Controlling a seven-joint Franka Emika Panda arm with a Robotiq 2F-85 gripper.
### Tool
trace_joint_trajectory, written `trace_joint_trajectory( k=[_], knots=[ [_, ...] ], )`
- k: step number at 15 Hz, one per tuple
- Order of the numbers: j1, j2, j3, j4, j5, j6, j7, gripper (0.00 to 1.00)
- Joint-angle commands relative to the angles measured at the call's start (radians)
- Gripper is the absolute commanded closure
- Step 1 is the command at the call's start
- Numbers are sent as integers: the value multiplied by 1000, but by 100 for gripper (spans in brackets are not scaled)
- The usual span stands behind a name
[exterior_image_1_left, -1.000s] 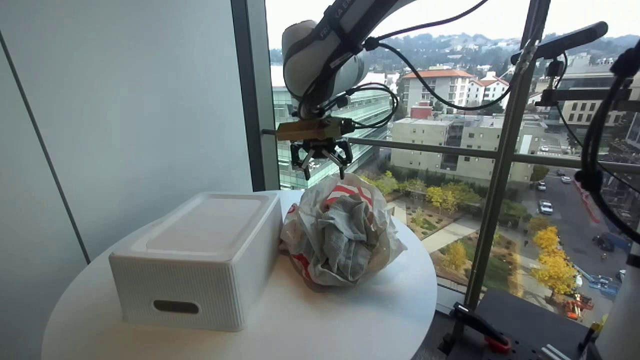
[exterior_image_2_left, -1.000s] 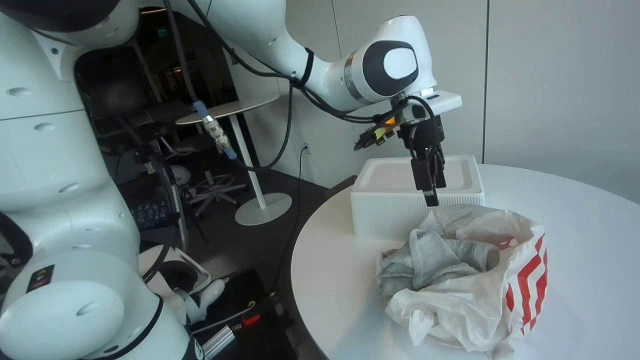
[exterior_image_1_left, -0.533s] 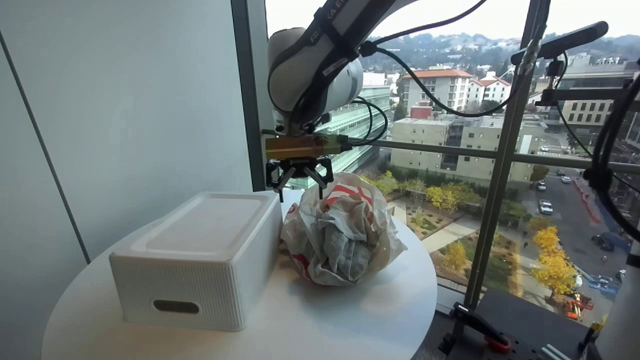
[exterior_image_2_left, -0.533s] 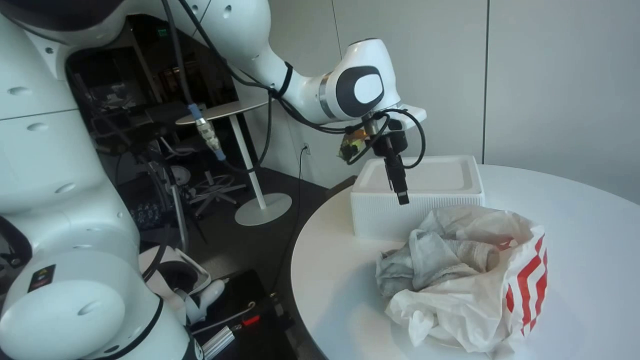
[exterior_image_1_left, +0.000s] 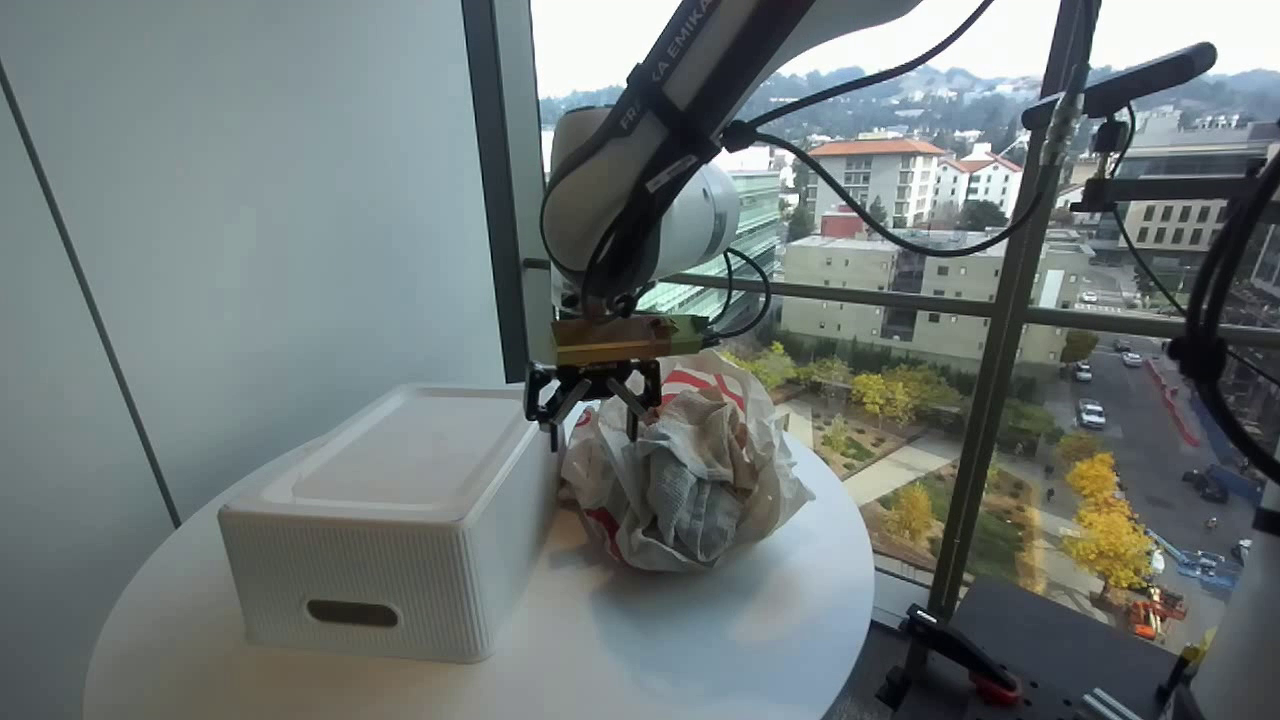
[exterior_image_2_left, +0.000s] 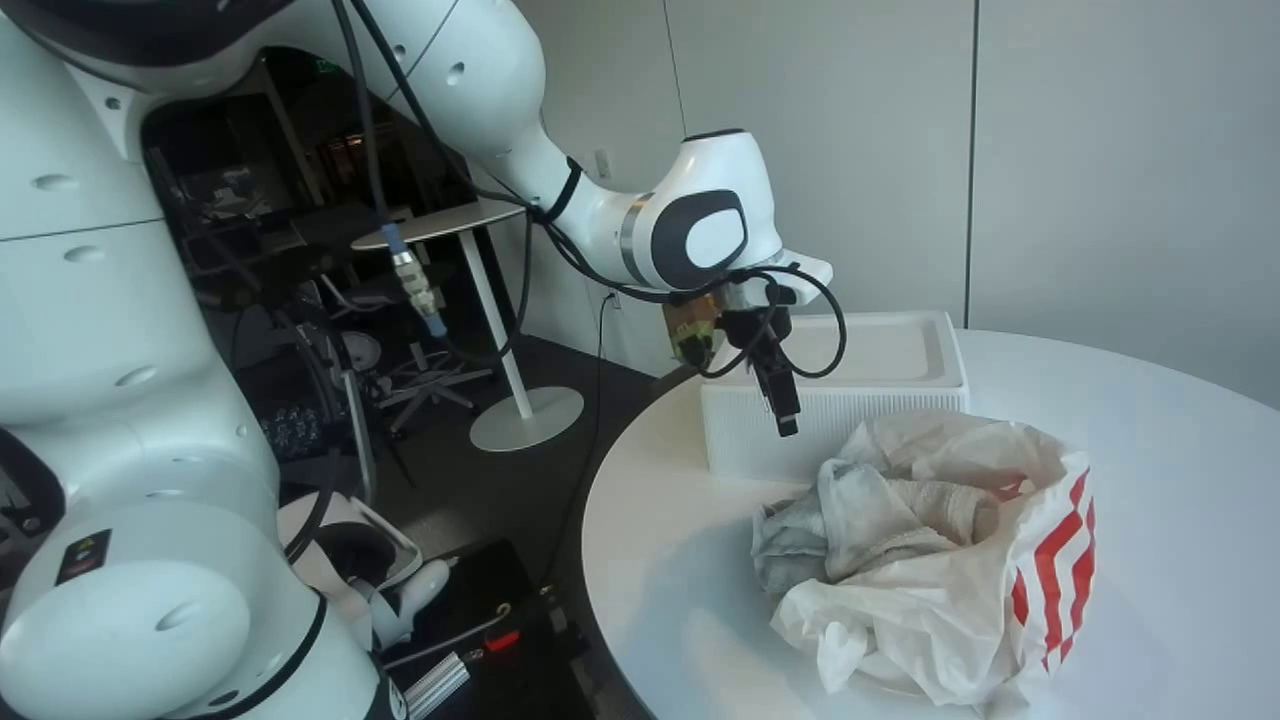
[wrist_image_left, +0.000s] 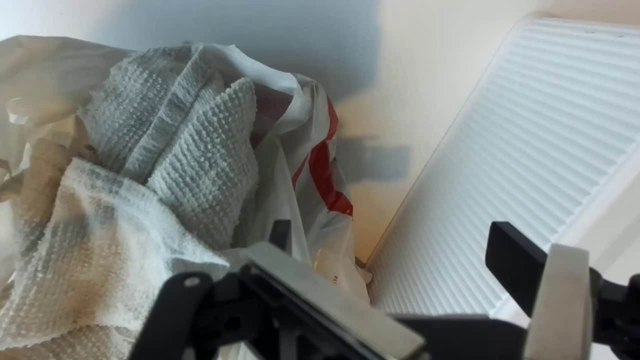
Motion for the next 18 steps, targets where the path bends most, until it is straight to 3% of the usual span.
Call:
trace_joint_trajectory(
  k=[1, 7, 18],
  knots=[
    [6, 7, -9, 15, 5, -38, -6, 0],
    [-5, 67, -18, -1, 37, -51, -51, 0],
    [-35, 240, -31, 40, 154, 42, -245, 0]
  ],
)
